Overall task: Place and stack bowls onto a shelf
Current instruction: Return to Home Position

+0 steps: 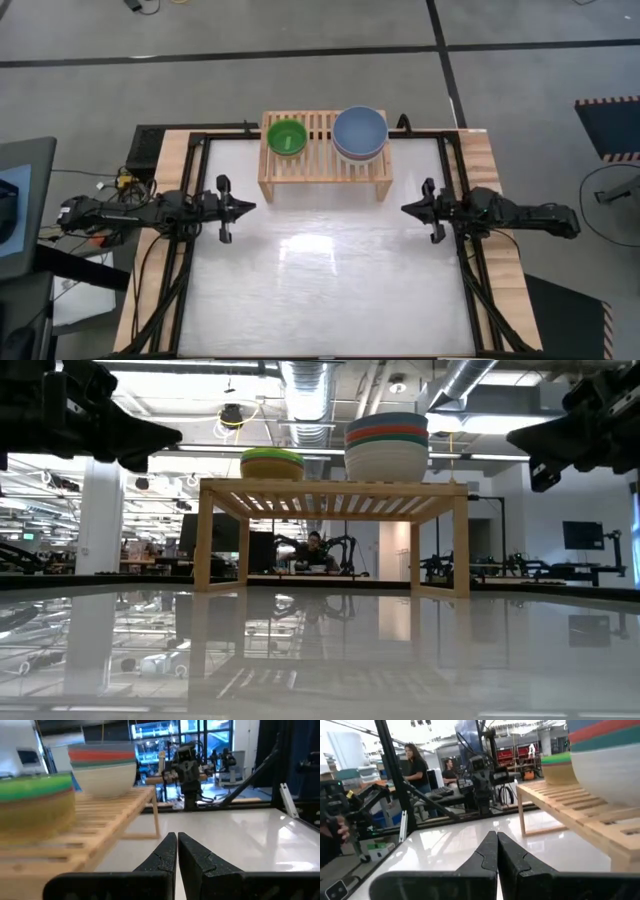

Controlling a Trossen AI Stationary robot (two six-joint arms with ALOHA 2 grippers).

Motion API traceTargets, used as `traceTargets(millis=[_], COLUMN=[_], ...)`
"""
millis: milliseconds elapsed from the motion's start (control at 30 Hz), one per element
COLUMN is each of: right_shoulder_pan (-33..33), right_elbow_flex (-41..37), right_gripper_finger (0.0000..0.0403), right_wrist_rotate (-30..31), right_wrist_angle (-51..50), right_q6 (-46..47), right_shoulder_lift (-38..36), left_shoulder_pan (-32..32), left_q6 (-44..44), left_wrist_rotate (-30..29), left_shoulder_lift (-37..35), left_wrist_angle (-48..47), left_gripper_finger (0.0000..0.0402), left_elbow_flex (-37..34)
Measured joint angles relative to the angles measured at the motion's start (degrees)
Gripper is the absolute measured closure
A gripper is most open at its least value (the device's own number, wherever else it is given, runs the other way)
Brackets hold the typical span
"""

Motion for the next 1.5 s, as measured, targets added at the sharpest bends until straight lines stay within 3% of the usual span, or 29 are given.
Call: traceTargets(millis=[633, 900, 1000, 1233, 1500], right_shoulder_pan=[-0.96, -3.38, -3.68, -4.49, -4.63], right_elbow_flex=[-0.04, -0.09, -0.09, -0.12, -0.13], right_gripper_finger=[0.0382, 0.0379, 0.0382, 0.0379, 0.0372], right_wrist_rotate=[-0.79, -1.01, -1.88, -2.15, -2.16], right_wrist_angle=[-1.03, -3.99, -4.1, -4.7, -4.47], right_q6=[-2.16, -2.93, -3.94, -5.25, -3.67], right_shoulder_lift=[-0.04, -0.03, -0.03, -0.02, -0.02], left_shoulder_pan=[2.26, 2.6, 2.6, 2.58, 2.58], left_q6=[-3.3, -3.19, -3.6, -2.33, -1.76], left_wrist_rotate=[6.93, 7.1, 7.54, 7.16, 7.09], left_shoulder_lift=[-2.84, -15.35, -14.94, -13.35, -8.45], left_wrist_angle=[-3.14, -23.43, -25.95, -20.62, -20.78], left_gripper_finger=[0.0398, 0.0398, 0.0398, 0.0398, 0.0398], left_elbow_flex=[-0.34, 1.41, 1.46, -0.37, -0.4])
